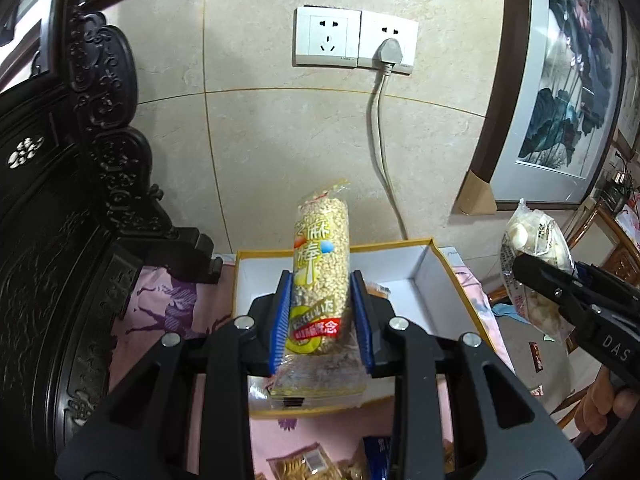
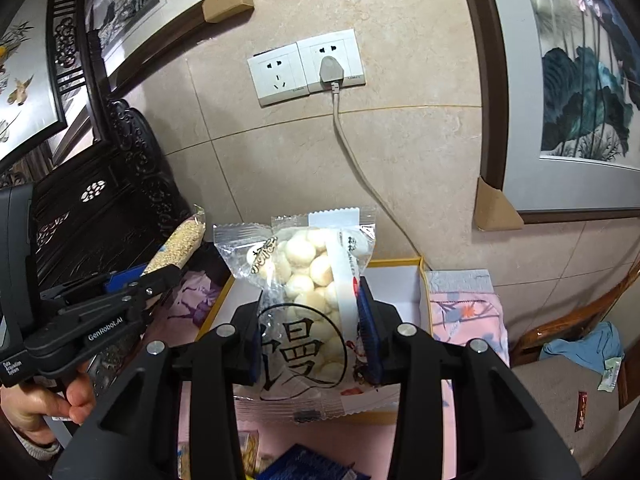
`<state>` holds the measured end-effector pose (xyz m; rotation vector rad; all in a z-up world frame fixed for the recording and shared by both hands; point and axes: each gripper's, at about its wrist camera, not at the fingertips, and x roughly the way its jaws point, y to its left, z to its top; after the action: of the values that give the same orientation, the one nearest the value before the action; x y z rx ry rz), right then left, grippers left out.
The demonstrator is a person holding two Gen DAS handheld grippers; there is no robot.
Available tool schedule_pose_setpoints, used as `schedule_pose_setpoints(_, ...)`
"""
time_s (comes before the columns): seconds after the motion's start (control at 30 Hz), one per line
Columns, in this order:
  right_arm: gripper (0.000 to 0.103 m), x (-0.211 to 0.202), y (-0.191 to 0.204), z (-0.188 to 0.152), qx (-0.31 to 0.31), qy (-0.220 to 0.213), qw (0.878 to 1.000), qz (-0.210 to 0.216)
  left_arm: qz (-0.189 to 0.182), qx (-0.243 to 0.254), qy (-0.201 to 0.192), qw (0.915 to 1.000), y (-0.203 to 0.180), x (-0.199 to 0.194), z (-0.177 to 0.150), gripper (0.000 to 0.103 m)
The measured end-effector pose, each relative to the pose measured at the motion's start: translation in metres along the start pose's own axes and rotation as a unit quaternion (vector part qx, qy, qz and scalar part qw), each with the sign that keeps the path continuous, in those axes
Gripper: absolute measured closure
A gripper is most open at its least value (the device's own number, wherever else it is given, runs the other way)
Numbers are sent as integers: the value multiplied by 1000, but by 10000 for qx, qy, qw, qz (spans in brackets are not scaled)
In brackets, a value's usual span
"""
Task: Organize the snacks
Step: 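Carry the grain bar and bun bag into the yellow box with both tools, release, then move both tools back over the remaining snack pile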
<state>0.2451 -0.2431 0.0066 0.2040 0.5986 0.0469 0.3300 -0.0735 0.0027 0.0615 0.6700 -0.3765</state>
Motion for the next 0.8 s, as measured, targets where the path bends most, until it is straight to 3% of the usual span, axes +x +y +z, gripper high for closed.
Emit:
schedule_pose_setpoints(0.2, 64, 22, -3, 6, -43, 29, 10000, -30, 40, 51, 44, 10000, -1, 25, 11, 74)
schedule_pose_setpoints(0.23, 63, 25, -4, 7, -38, 39, 10000, -34, 96, 62, 32, 9999, -2, 27, 13, 70)
schedule_pose_setpoints(0.27, 62, 29, -5, 8, -11, 56, 10000, -44, 203, 62, -23, 9998, -3, 27, 14, 37)
schedule_pose_setpoints(0.3, 58, 31, -6, 10, 36, 99, 9999, -75, 341, 53, -97, 9994, -3, 26, 16, 17)
schedule_pose_setpoints(0.33, 42, 32, -7, 11, 114, 156, 9998, -112, 606, 18, -319, 9977, -3, 20, 17, 2)
schedule_pose_setpoints(0.37, 35, 31, -10, 12, 221, 149, 9995, -141, 727, 14, -575, 9957, -3, 12, 18, 2)
schedule_pose_setpoints(0.5, 34, 20, -16, 14, 326, 3, 9994, -117, 600, -46, -709, 9957, 1, -2, 19, 2)
schedule_pose_setpoints(0.8, 34, -8, -10, -22, -211, 231, 9995, -26, 488, -393, -551, 9965, 18, -30, -10, 2)
